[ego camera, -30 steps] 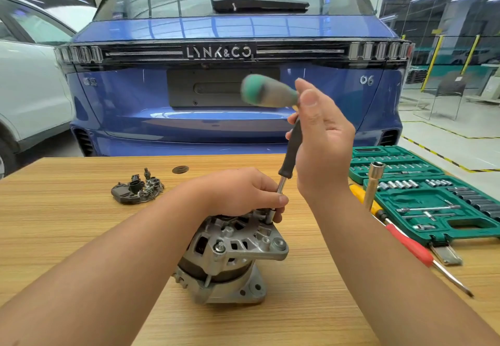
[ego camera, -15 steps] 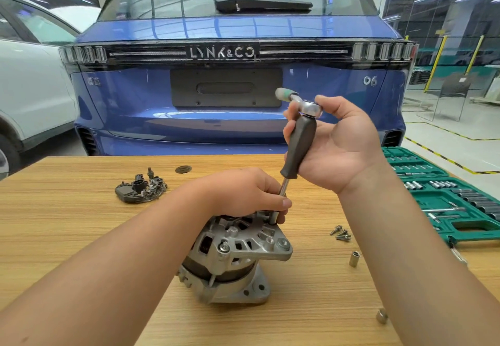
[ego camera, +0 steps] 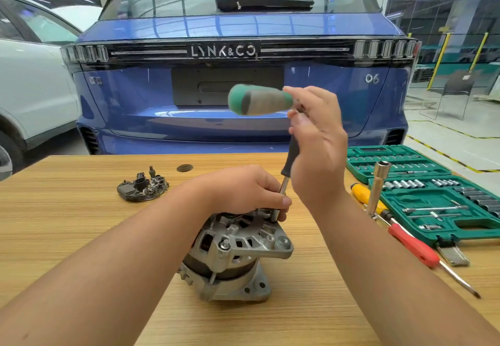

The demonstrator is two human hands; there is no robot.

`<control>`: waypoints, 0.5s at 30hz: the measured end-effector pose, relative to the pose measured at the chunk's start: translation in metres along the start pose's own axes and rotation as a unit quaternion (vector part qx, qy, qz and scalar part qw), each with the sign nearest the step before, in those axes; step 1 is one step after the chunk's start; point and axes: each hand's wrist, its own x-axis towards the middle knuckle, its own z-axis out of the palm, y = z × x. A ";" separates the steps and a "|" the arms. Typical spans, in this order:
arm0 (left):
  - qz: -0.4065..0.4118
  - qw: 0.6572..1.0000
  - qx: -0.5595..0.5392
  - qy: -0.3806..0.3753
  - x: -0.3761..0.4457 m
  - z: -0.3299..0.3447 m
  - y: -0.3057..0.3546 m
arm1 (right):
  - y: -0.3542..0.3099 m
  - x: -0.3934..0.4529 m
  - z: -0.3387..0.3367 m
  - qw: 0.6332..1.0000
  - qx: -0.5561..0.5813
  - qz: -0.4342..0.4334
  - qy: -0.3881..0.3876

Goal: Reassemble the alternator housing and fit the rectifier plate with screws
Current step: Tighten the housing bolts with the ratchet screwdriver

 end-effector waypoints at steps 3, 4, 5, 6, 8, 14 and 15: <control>-0.010 1.000 -0.008 0.004 0.002 0.001 0.000 | -0.001 0.006 -0.004 0.987 0.110 0.110 0.027; -0.010 1.000 -0.008 0.004 0.003 0.001 0.000 | -0.001 0.008 -0.005 0.983 0.122 0.134 0.041; -0.008 1.000 -0.009 0.003 0.004 0.001 0.000 | -0.001 0.010 -0.007 0.979 0.127 0.151 0.050; -0.006 1.000 -0.009 0.002 0.004 0.001 -0.001 | 0.000 0.011 -0.008 0.977 0.127 0.162 0.051; -0.002 1.000 -0.005 -0.003 0.004 0.000 -0.001 | 0.001 0.014 -0.009 0.977 0.115 0.175 0.034; 0.001 1.000 0.001 -0.004 0.004 0.000 -0.001 | -0.005 0.024 -0.017 0.946 0.129 0.297 0.015; 0.001 1.000 0.002 -0.004 0.004 0.000 -0.001 | -0.007 0.026 -0.018 0.937 0.125 0.323 0.032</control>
